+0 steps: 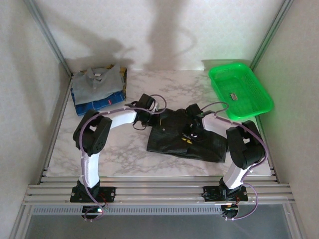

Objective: Fold and stack the long sleeve shirts

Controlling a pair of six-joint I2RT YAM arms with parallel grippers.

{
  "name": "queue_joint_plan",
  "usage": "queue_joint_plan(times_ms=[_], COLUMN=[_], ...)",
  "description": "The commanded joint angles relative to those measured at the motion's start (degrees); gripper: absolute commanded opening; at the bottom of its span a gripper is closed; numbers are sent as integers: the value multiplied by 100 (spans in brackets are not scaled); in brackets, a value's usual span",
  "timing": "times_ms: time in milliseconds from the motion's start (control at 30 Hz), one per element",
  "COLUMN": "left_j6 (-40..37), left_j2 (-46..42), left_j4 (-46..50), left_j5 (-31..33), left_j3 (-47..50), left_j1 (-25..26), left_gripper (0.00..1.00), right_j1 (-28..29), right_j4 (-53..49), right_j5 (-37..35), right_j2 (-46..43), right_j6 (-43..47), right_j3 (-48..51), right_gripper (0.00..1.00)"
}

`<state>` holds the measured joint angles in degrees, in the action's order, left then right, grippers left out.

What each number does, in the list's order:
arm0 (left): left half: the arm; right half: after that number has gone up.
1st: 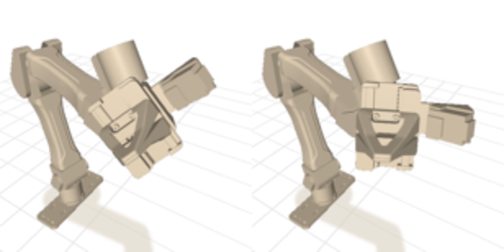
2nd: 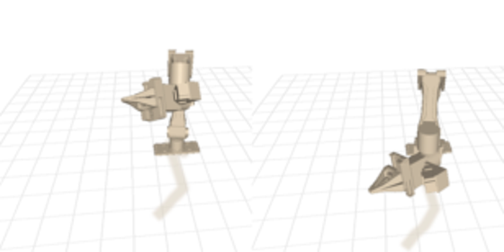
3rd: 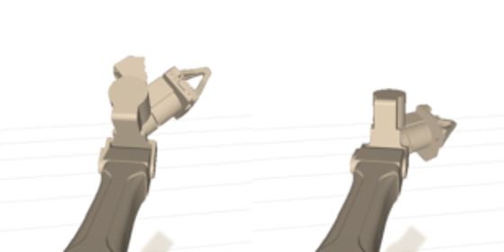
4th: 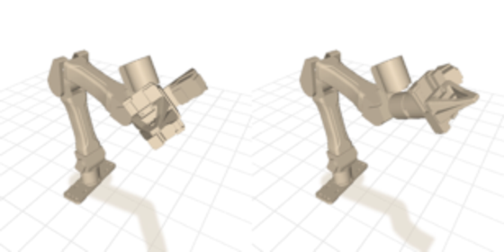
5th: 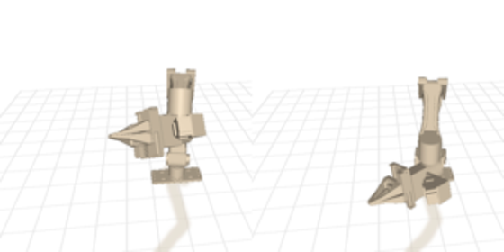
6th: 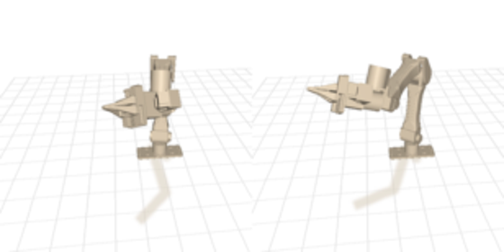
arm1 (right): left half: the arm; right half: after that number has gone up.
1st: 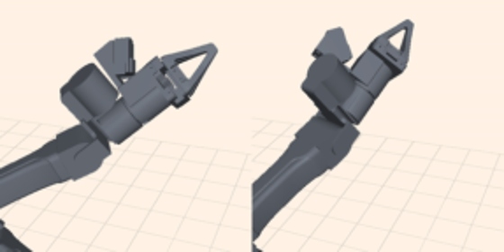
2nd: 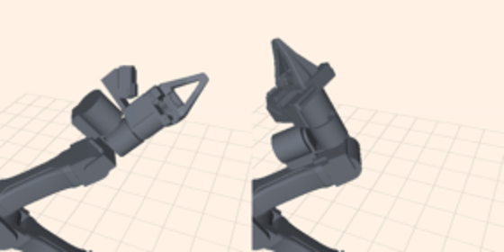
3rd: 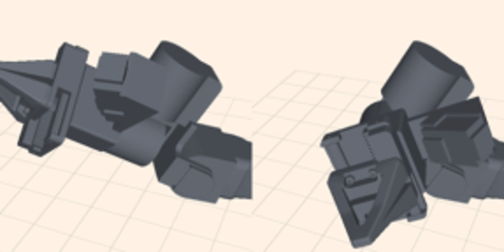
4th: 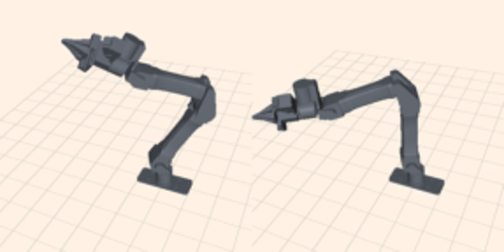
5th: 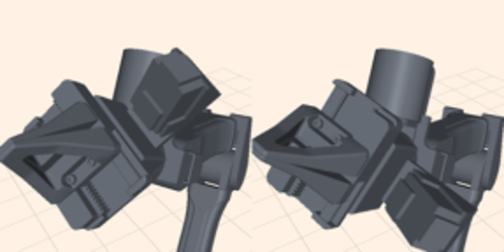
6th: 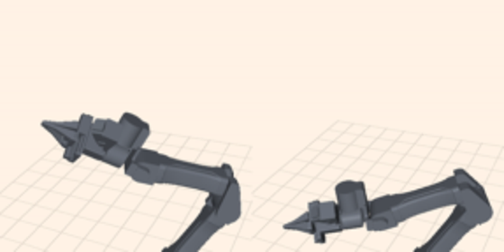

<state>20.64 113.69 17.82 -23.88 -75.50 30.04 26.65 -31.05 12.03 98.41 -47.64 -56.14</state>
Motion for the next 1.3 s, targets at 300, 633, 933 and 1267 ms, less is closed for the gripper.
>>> queue_joint_plan(times_ms=[300,633,933,1267], left_j6=[-980,-940,-869,-161], left_j2=[-1800,-2025,-1552,-1027], left_j4=[2927,3668,4265,3979], left_j5=[2060,2248,2134,1215], left_j3=[-392,-971,-1830,-2242], left_j1=[-198,-217,-87,146], left_gripper=[0,0,0,0], right_j1=[949,830,1081,1311], right_j4=[549,-121,918,1717], right_j5=[817,734,1221,1738], right_j2=[474,489,1978,2591], right_j6=[-1321,-942,-1582,-2290], right_j3=[-811,-1636,-2355,-2847], right_gripper=[35,14,0,0])
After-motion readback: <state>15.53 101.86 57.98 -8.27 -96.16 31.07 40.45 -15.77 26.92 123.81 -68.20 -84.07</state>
